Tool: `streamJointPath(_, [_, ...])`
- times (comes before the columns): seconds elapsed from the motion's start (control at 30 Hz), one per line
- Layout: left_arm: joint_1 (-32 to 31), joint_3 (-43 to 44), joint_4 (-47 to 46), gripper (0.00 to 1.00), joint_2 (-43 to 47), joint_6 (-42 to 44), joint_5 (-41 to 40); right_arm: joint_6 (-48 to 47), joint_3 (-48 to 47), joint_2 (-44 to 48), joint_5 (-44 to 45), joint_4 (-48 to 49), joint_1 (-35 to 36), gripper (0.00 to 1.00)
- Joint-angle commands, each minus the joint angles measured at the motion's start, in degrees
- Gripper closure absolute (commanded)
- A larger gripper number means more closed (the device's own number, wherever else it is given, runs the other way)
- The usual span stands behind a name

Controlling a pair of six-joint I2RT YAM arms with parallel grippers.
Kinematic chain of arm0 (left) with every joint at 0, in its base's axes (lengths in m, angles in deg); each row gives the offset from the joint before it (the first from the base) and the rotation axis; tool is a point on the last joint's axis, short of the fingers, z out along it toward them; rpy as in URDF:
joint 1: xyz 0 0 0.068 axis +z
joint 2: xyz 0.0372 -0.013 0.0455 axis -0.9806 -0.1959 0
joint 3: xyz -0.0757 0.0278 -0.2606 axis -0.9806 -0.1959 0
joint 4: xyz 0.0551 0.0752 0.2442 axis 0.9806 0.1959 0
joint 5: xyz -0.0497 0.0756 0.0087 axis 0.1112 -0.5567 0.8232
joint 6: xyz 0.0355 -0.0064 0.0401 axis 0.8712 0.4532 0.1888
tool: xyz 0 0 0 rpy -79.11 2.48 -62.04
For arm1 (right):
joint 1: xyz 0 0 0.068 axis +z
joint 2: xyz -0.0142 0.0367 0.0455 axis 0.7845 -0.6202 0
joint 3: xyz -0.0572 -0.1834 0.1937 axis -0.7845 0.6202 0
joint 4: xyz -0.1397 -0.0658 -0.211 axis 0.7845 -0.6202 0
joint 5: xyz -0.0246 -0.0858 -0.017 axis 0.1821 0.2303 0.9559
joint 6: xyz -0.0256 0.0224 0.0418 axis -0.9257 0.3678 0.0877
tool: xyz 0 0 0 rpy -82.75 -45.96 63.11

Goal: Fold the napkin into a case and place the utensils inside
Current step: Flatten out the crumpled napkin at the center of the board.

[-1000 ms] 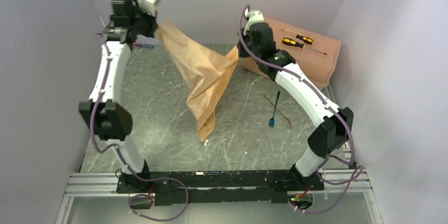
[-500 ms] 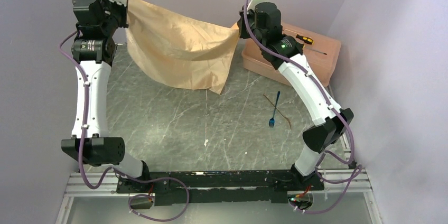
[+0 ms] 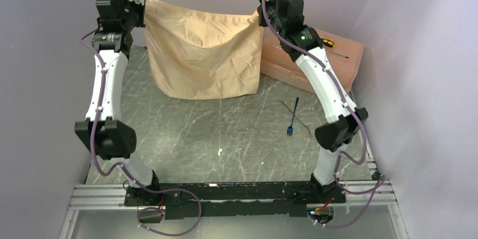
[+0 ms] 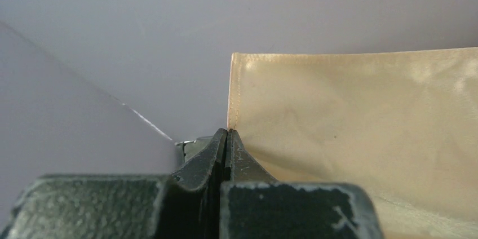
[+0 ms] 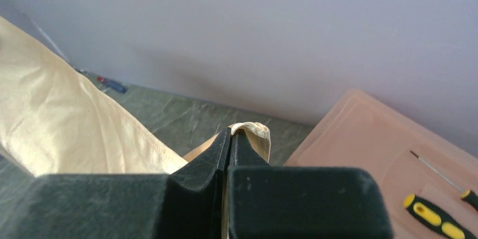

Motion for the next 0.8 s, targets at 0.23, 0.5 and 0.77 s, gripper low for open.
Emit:
streamJointPath(0.23, [0.0, 15.7, -14.2, 0.97, -11.4, -2.0, 1.4, -3.9, -14.7, -6.9, -3.6, 8.9, -2.5, 1.00])
streamJointPath(0.5, [0.0, 11.3, -16.3, 0.97, -1.7, -0.1, 4.3, -7.6, -7.9, 0.9, -6.3, 8.8, 0.2, 1.00])
streamJointPath(0.77, [0.1, -19.4, -6.4, 0.97, 19.8, 5.0, 10.5, -10.0, 20.1, 16.7, -10.8, 4.4, 9.5, 1.00])
